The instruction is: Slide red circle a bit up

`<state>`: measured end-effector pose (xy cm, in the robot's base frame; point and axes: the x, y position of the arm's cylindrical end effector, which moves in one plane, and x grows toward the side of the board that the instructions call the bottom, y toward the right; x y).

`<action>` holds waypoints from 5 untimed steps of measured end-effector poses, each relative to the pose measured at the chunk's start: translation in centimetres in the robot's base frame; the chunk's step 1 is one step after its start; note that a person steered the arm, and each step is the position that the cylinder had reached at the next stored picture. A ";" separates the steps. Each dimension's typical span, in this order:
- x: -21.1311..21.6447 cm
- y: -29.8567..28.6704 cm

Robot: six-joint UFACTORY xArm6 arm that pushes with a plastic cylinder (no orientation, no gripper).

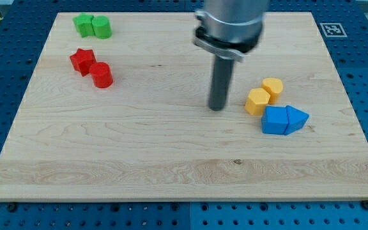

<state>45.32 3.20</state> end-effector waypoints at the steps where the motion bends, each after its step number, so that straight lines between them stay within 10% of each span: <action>1: -0.6 -7.4; 5: -1.0 -22.7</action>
<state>44.33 -19.54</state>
